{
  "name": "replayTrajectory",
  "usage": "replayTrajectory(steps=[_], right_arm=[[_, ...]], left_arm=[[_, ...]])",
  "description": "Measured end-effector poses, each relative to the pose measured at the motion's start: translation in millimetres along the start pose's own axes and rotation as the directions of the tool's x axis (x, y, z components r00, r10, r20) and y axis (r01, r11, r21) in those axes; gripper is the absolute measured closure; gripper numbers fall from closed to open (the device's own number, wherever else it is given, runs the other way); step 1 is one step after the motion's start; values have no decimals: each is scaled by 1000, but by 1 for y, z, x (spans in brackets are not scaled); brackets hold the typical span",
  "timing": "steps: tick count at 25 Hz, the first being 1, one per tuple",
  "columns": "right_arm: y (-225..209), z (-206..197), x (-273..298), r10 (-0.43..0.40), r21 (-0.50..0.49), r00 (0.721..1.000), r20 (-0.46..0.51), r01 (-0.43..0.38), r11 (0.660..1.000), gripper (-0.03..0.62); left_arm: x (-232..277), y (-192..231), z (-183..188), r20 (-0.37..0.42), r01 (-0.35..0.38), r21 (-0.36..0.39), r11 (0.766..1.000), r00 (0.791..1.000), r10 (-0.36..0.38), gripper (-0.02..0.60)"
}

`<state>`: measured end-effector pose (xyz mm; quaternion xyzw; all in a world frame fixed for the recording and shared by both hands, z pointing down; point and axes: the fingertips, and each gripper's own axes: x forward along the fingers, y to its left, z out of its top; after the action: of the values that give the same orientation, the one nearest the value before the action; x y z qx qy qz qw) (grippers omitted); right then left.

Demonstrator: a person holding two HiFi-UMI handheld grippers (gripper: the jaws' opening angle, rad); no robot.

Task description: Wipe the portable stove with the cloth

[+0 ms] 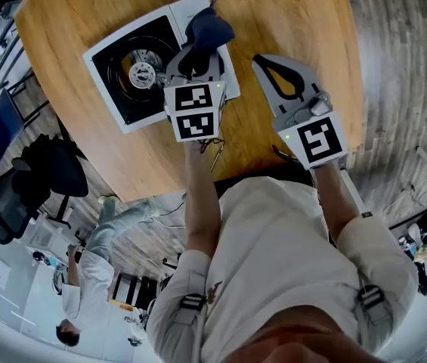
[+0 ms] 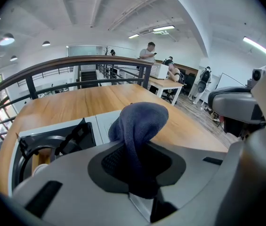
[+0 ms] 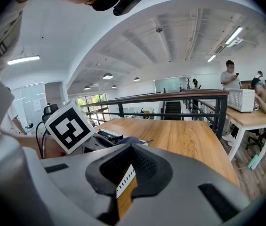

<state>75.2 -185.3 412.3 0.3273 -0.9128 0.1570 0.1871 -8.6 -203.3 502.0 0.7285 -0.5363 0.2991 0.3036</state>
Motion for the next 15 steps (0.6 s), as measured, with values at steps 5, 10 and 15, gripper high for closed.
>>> replayTrajectory(steps=[5, 10, 15], right_arm=[[8, -3, -9, 0, 0, 1000, 4, 0, 1000, 574], [13, -7, -17, -2, -2, 1000, 5, 2, 1000, 574], [16, -13, -21, -7, -2, 1000, 6, 7, 1000, 574]], left_arm=[[-7, -8, -9, -3, 6, 0, 1000, 1000, -6, 482], [-12, -15, -16, -13, 2, 21, 1000, 1000, -2, 482], [-12, -20, -23, -29, -4, 48, 999, 1000, 5, 482]])
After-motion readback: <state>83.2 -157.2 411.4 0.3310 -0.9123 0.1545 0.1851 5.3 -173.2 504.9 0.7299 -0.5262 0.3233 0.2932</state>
